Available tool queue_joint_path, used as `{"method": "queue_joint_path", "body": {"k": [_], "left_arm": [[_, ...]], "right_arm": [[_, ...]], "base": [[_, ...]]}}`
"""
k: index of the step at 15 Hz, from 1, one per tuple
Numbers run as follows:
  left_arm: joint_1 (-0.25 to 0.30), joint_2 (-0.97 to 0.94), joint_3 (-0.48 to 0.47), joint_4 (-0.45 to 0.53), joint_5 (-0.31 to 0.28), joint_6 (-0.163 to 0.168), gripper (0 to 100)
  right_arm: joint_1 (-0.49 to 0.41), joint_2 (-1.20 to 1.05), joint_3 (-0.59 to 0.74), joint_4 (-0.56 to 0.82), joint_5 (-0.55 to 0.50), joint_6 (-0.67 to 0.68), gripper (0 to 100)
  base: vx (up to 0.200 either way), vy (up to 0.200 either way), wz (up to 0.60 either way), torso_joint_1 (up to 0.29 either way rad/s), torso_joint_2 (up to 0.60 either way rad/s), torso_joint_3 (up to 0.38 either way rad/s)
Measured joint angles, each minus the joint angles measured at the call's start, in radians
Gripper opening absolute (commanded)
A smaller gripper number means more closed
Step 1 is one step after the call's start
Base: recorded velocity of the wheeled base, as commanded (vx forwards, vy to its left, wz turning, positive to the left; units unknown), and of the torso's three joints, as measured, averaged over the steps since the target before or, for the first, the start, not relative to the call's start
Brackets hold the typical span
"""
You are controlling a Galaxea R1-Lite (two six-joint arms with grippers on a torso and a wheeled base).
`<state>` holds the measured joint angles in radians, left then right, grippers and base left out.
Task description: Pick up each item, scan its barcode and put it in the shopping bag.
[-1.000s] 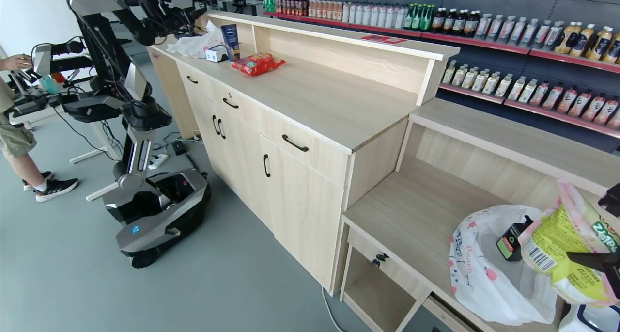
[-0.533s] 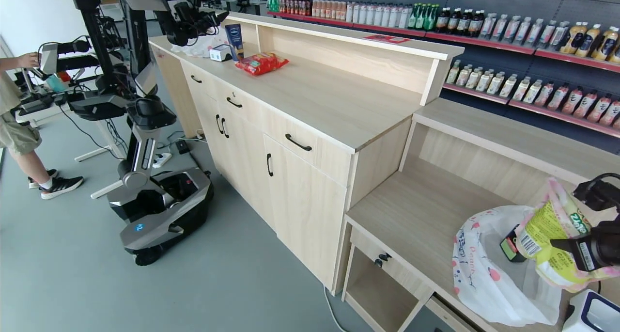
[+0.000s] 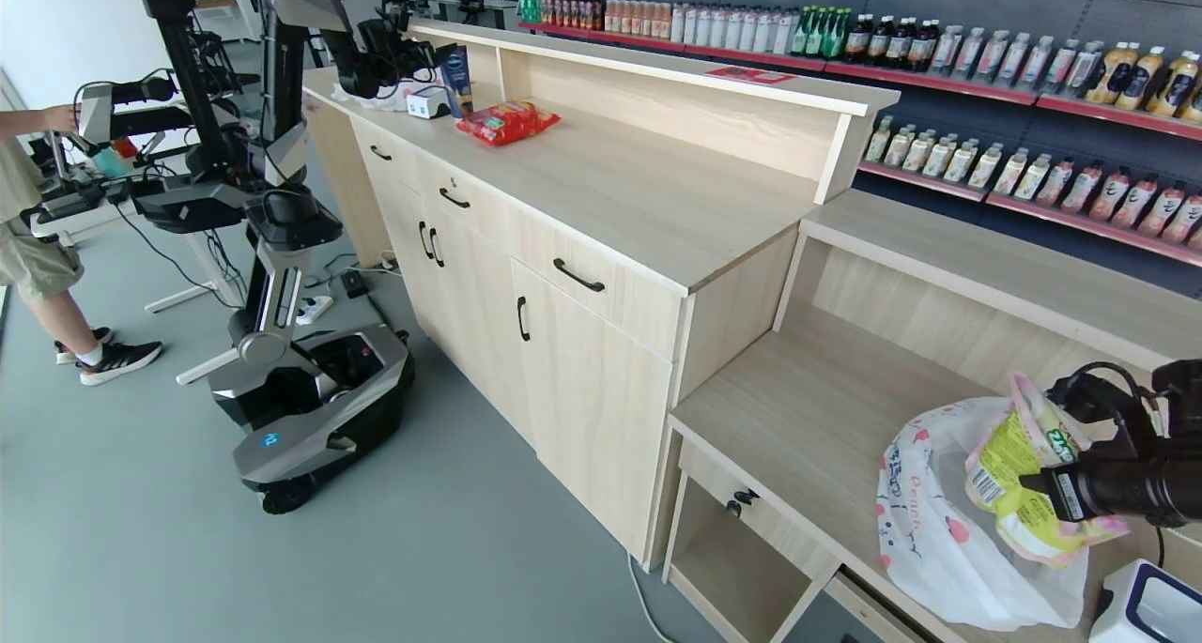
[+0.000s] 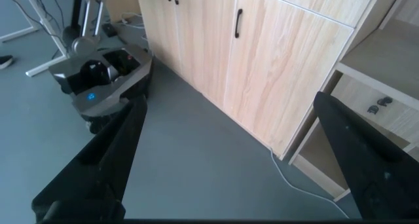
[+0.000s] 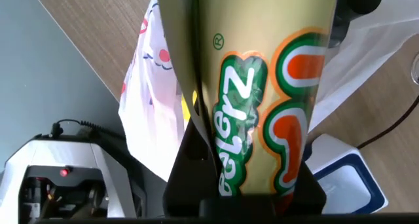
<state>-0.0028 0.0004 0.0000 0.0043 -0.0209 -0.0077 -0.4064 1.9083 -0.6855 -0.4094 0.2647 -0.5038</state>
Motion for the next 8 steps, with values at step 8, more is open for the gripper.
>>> {"method": "queue_joint_path", "body": {"k": [8], "left_arm": [[0.000, 0.000, 0.000, 0.000, 0.000, 0.000, 100]], "right_arm": [[0.002, 0.202, -0.074, -0.150, -0.001, 0.016, 0]], "base": [[0.000, 0.000, 0.00, 0.000, 0.00, 0.000]]}}
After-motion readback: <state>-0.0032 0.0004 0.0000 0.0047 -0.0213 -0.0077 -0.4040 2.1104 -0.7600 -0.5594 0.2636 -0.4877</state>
